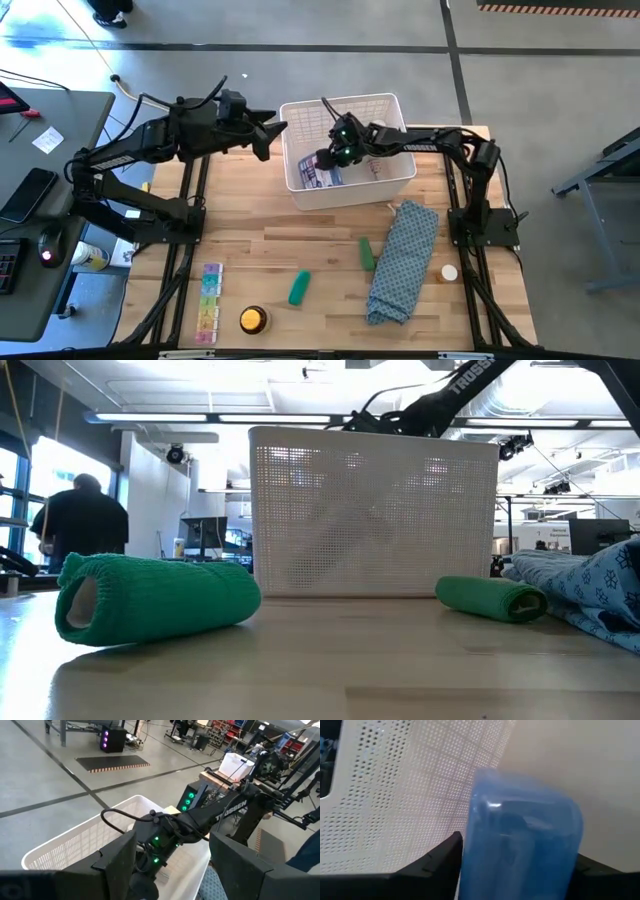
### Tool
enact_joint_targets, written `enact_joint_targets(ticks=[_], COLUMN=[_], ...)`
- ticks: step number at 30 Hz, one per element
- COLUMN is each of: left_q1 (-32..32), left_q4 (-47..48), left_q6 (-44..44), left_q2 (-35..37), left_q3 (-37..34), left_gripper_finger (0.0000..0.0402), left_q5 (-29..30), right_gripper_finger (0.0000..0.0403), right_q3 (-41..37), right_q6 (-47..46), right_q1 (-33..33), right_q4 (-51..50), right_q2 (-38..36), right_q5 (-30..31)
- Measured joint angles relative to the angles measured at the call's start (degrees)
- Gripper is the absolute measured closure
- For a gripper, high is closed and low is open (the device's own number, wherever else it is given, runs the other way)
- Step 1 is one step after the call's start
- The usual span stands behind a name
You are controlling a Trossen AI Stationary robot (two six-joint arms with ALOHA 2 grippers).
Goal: Pick & place medical supplies in basket/bin
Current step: Put the blue first aid kit into the white bin
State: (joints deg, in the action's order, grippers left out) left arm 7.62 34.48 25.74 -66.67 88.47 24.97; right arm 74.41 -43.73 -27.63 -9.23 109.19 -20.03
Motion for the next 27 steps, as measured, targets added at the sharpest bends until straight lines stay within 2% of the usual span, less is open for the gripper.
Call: enact_joint_targets(ticks=[7, 11, 22, 24, 27], left_q1=[0.0, 0.0, -0.11, -0.11, -0.11], left_q4=[-0.05, -0.07, -0.09, -0.11, -0.09], left_q6=[0.04, 0.24, 0.39, 0.39, 0.37], left_q2=[0.02, 0.02, 0.02, 0.02, 0.02], left_q3=[-0.02, -0.02, -0.04, -0.04, -0.04], left_gripper_finger=[0.0117, 0.0117, 0.0117, 0.0117, 0.0117], left_q5=[-0.15, -0.44, -0.54, -0.57, -0.73], right_gripper_finger=[0.012, 0.0094, 0.0088, 0.0088, 0.0088], right_q3=[0.0, -0.02, -0.02, -0.02, -0.07], right_q6=[-2.12, -2.66, -4.22, -2.13, 2.51], right_q1=[0.34, 0.05, -2.19, -2.43, -2.41], right_q4=[-0.28, -0.28, -2.19, -5.27, -11.21], right_q2=[0.11, 0.11, -0.11, -0.11, -0.11], right_q5=[2.71, 2.24, -8.27, -8.09, -4.48])
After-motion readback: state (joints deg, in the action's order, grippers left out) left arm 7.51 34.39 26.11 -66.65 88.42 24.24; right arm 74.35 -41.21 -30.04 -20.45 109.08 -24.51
